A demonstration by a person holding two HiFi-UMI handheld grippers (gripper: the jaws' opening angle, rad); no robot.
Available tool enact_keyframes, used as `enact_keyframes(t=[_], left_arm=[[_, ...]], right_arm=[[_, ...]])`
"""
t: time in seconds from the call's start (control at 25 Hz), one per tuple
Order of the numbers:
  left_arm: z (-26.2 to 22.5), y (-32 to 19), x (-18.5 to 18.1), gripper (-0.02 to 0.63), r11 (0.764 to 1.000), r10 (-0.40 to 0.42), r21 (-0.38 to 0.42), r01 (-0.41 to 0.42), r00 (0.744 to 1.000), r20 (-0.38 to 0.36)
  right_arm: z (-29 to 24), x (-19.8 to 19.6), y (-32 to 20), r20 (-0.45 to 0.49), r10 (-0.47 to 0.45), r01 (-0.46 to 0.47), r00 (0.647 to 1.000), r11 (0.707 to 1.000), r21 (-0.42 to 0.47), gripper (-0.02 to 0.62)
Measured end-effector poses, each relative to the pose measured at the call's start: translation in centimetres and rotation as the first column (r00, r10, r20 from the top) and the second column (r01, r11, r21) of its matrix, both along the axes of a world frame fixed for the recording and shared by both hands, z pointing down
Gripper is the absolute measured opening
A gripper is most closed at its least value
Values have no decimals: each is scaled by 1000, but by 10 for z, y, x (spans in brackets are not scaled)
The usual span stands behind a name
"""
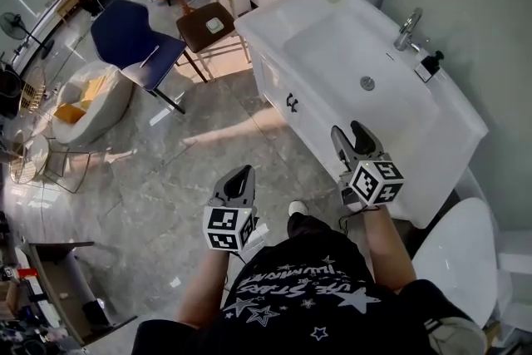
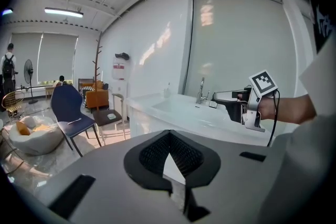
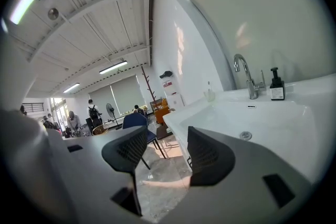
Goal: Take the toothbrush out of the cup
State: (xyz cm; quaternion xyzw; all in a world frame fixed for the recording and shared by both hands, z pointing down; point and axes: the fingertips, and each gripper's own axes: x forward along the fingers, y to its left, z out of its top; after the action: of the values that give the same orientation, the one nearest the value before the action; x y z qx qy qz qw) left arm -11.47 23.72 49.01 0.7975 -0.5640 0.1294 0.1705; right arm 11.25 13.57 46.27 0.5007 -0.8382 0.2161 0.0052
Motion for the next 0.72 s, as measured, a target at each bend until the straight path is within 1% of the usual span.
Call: enact_keyframes(t=[0.36, 0.6, 0.72], left_arm=[[-4, -113, 19, 15, 999, -19, 28, 18, 998, 54], [-10, -163, 26, 15, 999, -8, 37, 6, 997, 76], [-16, -187, 27, 15, 999, -15, 32, 13, 998, 63]], right_arm=[[2, 32, -110, 25, -5, 5, 1000, 1000, -8, 242], [1, 45, -156, 28, 10, -9, 1000, 1000, -12, 244], [2, 48, -174, 32, 15, -15, 999, 1000, -20, 247]])
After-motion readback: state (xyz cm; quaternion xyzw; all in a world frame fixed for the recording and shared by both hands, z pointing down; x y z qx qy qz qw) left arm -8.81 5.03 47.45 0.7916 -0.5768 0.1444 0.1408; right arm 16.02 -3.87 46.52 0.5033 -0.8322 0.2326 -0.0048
